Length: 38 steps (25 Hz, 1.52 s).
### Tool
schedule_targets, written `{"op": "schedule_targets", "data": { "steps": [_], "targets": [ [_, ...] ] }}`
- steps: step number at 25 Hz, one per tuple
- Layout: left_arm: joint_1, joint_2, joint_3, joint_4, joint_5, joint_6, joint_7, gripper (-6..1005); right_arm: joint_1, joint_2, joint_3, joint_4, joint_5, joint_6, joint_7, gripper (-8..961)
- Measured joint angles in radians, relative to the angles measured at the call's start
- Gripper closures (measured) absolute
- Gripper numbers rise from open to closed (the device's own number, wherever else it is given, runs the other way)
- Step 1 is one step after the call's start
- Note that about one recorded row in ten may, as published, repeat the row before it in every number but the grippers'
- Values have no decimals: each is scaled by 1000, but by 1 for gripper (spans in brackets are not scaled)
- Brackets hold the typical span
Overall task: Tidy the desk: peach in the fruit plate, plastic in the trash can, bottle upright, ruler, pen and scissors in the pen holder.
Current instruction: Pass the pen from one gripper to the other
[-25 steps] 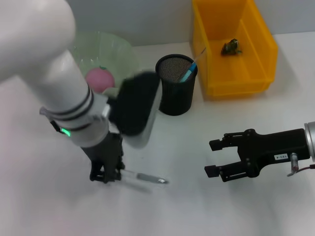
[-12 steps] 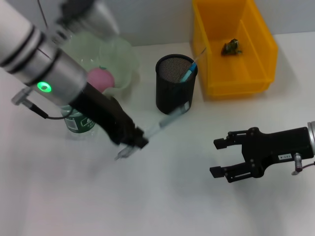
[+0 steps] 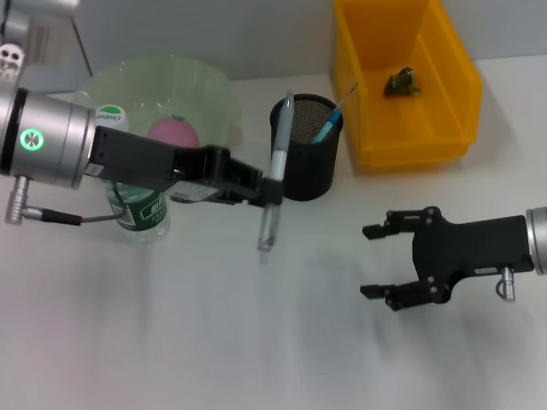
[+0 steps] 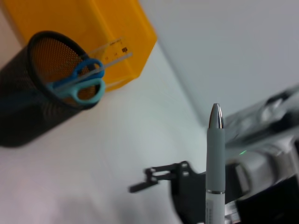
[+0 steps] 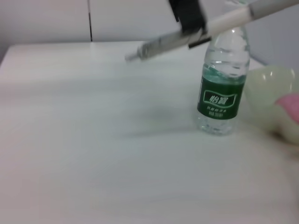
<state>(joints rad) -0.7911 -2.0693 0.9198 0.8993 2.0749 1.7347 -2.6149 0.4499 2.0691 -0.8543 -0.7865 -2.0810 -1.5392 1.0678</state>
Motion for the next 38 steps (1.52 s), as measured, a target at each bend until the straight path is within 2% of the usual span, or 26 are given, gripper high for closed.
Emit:
{"op": "schedule_targets", "data": {
  "steps": [1, 2, 5, 6, 12, 19, 24, 31, 38],
  "targets": [
    [0, 0, 0, 0, 0, 0, 0, 815, -2, 5, 7, 0, 7, 11, -46, 151],
    [47, -3, 33, -15, -98, -19, -74, 815, -4, 8, 14, 1, 18, 23, -95, 151],
    [65, -3, 56, -35, -144, -31, -101, 816, -22, 12, 29, 22, 107, 54, -277, 151],
    [86, -1, 72, -78, -200, -48, -133, 816, -31, 12, 31, 37, 159, 63, -358, 151],
    [89, 2, 60, -178, -258, -58, -146, 817, -50, 12, 34, 188, 444, 95, -845, 151],
    [61, 6, 61, -244, -269, -59, -178, 817, 0, 12, 30, 413, 653, 79, -1356, 152],
    [46, 7, 67, -251, -267, -39, -193, 816, 33, 8, 22, 476, 672, 50, -1523, 153],
    [44, 21, 65, -283, -263, -18, -198, 816, 49, 4, 18, 500, 668, -41, -1616, 153],
    [52, 23, 60, -291, -263, 1, -199, 817, 51, 2, 6, 522, 665, -95, -1698, 154]
  ]
}}
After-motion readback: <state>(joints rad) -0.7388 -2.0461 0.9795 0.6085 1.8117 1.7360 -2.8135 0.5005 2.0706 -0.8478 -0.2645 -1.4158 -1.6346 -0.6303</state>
